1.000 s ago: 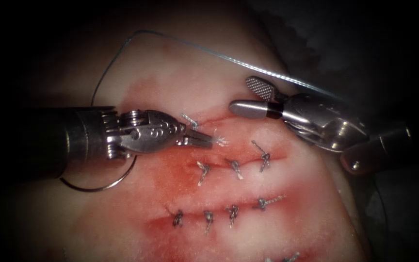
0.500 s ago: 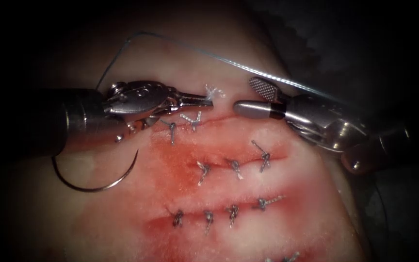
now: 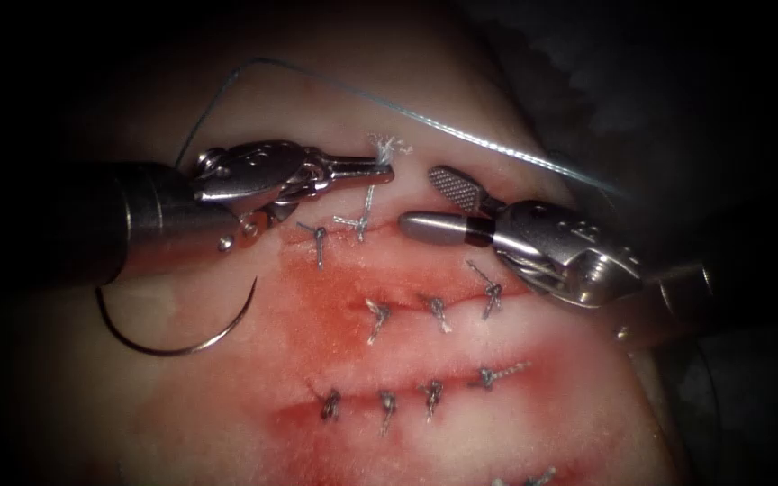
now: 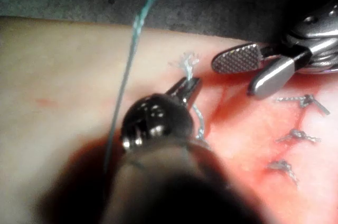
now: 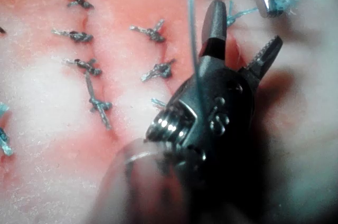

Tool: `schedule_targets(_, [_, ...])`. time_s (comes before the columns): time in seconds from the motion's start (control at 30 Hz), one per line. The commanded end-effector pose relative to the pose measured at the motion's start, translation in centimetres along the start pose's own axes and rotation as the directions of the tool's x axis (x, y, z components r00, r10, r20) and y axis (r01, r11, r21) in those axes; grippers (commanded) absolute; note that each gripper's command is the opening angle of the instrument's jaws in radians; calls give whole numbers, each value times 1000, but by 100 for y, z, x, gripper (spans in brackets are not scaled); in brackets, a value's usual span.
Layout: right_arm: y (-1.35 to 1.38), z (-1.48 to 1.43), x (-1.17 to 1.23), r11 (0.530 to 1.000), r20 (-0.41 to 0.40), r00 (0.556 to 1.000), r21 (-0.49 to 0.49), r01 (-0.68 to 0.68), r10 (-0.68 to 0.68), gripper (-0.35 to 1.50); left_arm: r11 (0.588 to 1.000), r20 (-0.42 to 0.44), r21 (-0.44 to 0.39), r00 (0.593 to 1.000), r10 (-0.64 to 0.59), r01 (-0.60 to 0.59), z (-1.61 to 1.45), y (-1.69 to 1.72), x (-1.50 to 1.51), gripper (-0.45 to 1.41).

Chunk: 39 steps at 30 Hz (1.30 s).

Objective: Wound Closure
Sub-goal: Pull the thread taut using the left gripper

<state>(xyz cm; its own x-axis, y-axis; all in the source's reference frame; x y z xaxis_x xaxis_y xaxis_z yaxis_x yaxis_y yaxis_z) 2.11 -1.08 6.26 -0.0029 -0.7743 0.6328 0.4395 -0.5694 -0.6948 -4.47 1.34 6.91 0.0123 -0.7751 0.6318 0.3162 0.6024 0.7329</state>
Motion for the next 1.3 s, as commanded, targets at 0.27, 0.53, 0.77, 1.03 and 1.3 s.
schedule_targets(0.27, [-7, 25, 17, 995, -3, 995, -13, -103, 103, 133, 1000, 5, 7, 1000, 3, -3, 5, 3, -2, -45])
schedule_targets(0.53, [-8, 26, 22, 993, -6, 993, -13, -121, 121, 133, 1000, 14, 16, 1000, -3, 3, 0, 2, -8, -45])
schedule_targets(0.77, [-18, -2, 16, 992, -27, 992, -31, -124, 123, 131, 1000, 20, 21, 1000, -10, 9, -3, 2, -15, -45])
schedule_targets(1.03, [-20, -10, 14, 992, -32, 992, -39, -124, 123, 125, 1000, 21, 19, 1000, -9, 8, -3, 2, -14, -45])
schedule_targets(1.3, [-8, 11, 23, 992, -36, 993, -47, -117, 115, 128, 1000, 24, 15, 1000, -7, 7, -1, 0, -10, -45])
